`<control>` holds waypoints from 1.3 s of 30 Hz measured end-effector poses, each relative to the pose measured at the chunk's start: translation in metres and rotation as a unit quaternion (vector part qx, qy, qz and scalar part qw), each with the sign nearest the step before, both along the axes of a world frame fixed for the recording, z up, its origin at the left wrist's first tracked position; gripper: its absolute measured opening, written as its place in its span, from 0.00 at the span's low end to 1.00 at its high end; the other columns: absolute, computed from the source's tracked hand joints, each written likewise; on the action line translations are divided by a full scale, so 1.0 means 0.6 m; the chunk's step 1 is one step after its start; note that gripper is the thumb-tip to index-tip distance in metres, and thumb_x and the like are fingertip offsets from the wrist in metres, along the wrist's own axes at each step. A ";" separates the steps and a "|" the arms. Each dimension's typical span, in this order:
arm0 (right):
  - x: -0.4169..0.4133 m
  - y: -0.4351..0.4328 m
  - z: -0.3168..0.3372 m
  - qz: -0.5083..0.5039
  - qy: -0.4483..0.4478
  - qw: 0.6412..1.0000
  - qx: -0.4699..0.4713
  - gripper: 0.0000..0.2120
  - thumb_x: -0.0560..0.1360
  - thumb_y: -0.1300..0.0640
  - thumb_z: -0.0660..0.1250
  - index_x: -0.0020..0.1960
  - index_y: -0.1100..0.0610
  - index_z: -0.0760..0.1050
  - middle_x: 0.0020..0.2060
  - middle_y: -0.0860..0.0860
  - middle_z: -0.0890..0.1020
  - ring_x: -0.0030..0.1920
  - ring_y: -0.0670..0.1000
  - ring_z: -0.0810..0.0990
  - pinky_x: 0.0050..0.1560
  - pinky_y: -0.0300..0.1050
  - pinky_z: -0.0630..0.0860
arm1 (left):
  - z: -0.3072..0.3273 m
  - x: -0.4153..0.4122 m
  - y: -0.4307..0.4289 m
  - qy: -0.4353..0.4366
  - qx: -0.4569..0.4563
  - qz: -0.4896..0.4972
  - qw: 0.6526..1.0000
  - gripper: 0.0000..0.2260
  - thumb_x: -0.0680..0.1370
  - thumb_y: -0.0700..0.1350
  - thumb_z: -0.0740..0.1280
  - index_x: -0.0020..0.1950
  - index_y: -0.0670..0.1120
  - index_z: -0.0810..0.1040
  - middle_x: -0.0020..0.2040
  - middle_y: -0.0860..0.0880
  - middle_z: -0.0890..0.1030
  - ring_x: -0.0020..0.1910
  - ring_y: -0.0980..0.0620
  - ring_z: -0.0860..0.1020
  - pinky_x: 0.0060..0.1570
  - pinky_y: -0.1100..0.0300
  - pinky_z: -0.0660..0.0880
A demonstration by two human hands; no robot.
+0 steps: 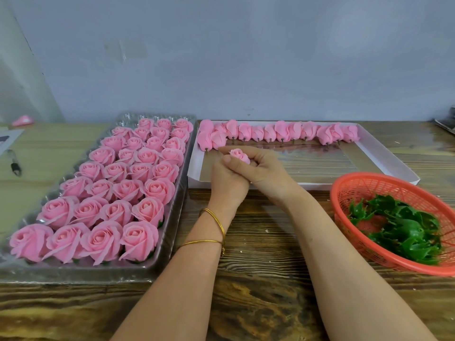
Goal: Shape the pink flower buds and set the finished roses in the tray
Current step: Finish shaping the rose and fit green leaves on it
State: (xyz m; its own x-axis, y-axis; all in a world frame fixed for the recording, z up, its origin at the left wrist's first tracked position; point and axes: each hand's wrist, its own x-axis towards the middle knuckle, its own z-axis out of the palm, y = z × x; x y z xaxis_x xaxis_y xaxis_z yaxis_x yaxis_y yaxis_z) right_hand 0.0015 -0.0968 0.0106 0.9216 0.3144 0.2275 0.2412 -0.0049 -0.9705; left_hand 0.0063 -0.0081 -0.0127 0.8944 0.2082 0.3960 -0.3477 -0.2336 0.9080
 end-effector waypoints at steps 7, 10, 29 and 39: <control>0.000 -0.002 0.000 -0.016 -0.042 0.995 -0.094 0.08 0.79 0.54 0.67 0.55 0.53 0.81 0.51 0.44 0.82 0.52 0.36 0.79 0.56 0.28 0.72 | -0.005 0.004 0.006 0.021 0.101 0.043 0.994 0.12 0.77 0.45 0.62 0.34 0.55 0.70 0.32 0.57 0.73 0.35 0.62 0.75 0.34 0.72 0.70; 0.004 -0.002 0.009 -0.082 -0.030 0.996 -0.021 0.14 0.82 0.52 0.60 0.54 0.57 0.83 0.49 0.46 0.85 0.51 0.35 0.80 0.49 0.23 0.70 | -0.005 -0.003 0.003 0.004 0.078 0.039 0.996 0.02 0.75 0.43 0.68 0.43 0.49 0.78 0.37 0.54 0.79 0.39 0.64 0.78 0.35 0.75 0.69; 0.007 0.028 -0.013 -0.202 -0.185 0.947 -0.171 0.17 0.80 0.58 0.60 0.43 0.70 0.79 0.38 0.63 0.82 0.43 0.59 0.80 0.46 0.56 0.73 | -0.003 -0.018 -0.003 -0.024 0.176 0.089 0.980 0.06 0.77 0.38 0.65 0.41 0.47 0.75 0.41 0.45 0.79 0.46 0.44 0.78 0.43 0.56 0.73; 0.005 0.027 -0.014 -0.150 -0.158 0.963 -0.160 0.13 0.80 0.56 0.62 0.38 0.54 0.77 0.33 0.44 0.80 0.37 0.44 0.77 0.40 0.40 0.71 | 0.003 -0.022 -0.006 -0.018 0.106 0.078 0.991 0.07 0.75 0.47 0.60 0.42 0.47 0.76 0.42 0.45 0.81 0.45 0.46 0.79 0.42 0.56 0.74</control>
State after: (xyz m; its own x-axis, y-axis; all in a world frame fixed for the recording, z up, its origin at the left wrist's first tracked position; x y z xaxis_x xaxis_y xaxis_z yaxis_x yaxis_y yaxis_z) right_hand 0.0043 -0.0804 0.0023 0.8823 0.1458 0.4476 0.4658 -0.4077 -0.7854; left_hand -0.0069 -0.0115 -0.0109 0.8417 0.2519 0.4775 -0.3242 -0.4713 0.8202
